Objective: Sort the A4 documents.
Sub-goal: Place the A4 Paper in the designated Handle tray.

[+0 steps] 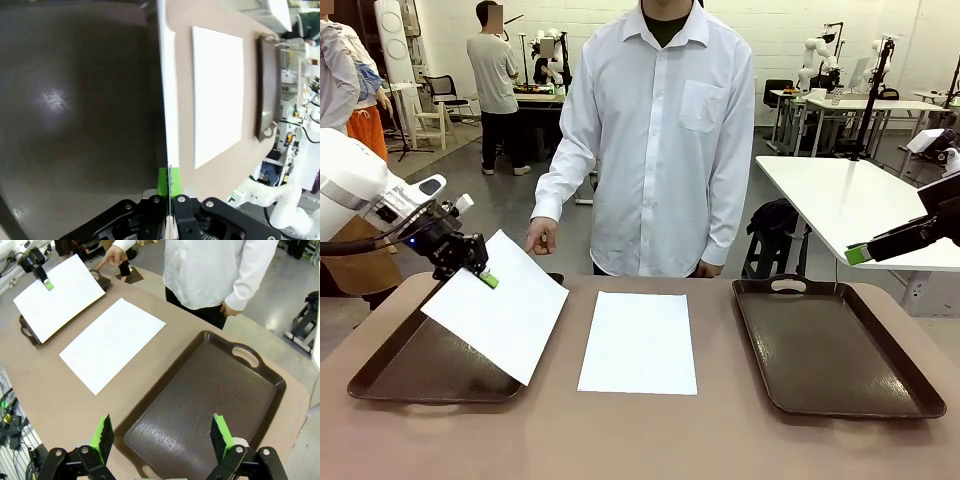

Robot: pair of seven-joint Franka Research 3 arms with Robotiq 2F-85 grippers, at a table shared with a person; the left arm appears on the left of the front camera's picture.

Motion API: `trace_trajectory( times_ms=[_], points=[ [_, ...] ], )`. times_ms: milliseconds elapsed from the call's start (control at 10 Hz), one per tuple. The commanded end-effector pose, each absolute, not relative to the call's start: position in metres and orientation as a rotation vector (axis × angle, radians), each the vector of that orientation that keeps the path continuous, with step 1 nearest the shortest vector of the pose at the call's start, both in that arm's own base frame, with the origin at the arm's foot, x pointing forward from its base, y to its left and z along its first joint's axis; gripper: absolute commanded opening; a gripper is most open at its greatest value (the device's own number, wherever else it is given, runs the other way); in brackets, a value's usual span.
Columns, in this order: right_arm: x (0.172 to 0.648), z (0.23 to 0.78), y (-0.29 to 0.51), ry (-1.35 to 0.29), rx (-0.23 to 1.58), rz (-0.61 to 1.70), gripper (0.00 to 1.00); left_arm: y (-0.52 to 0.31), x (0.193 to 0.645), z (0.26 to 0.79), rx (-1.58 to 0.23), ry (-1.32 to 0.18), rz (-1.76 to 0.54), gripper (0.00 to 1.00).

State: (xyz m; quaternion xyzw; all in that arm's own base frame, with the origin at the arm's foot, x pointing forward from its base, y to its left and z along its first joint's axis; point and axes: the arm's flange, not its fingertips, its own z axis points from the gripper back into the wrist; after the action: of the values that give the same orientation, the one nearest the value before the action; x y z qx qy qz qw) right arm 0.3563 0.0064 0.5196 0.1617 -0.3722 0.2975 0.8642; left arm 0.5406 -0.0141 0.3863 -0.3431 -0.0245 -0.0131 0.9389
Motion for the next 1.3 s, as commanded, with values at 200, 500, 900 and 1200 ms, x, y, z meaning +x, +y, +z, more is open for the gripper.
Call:
trace_trajectory(
  times_ms=[200,500,900,1200],
  points=[
    [0.356,0.519,0.006,-0.779,0.341,0.623,1.0,0.004,0.539,0.374,-0.537,-0.096,0.068,0.01],
    [0.356,0.519,0.006,-0.779,0.341,0.623,1.0,0.016,0.552,0.354,-0.439,-0.135,0.109,0.01],
    [0.356,0.519,0.006,-0.779,0.341,0.623,1.0,0.015,0.571,0.352,-0.391,-0.101,0.046,0.01],
    [0.356,0.519,0.006,-0.779,0.341,0.623,1.0,0.018,0.577,0.365,-0.337,-0.079,-0.004,0.01]
  ],
)
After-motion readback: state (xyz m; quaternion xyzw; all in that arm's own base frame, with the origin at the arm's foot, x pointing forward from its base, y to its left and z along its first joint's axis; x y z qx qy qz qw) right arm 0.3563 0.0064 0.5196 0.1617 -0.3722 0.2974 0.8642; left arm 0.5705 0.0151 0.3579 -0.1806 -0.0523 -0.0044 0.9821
